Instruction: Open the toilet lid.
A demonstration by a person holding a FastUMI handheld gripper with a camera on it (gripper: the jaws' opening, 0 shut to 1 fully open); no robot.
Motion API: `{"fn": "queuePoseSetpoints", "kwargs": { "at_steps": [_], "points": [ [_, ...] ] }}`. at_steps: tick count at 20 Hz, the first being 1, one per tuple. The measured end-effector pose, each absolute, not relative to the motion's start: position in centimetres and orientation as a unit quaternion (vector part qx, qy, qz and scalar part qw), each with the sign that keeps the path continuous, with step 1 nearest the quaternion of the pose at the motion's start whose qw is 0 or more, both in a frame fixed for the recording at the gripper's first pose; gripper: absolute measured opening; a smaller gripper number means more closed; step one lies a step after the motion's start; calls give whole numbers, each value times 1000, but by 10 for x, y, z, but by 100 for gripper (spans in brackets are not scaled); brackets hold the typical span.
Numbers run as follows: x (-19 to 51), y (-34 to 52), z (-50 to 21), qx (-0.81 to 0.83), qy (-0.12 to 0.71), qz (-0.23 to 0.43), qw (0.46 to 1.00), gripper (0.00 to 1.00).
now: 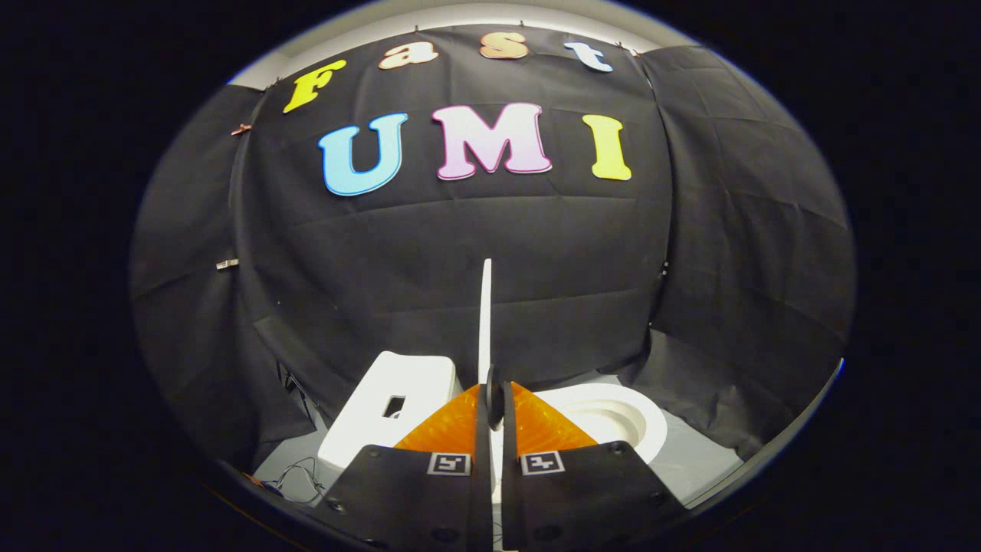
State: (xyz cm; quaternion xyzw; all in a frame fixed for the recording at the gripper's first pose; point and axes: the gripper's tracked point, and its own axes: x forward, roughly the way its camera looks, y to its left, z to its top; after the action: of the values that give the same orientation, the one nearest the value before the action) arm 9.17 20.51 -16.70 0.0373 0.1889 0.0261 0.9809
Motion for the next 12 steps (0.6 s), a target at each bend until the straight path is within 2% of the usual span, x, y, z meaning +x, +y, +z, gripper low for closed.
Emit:
{"fn": "queuePoseSetpoints", "kwargs": {
  "at_steps": [12],
  "points": [
    [75,322,-179,-16,189,85,978,10]
  ]
}}
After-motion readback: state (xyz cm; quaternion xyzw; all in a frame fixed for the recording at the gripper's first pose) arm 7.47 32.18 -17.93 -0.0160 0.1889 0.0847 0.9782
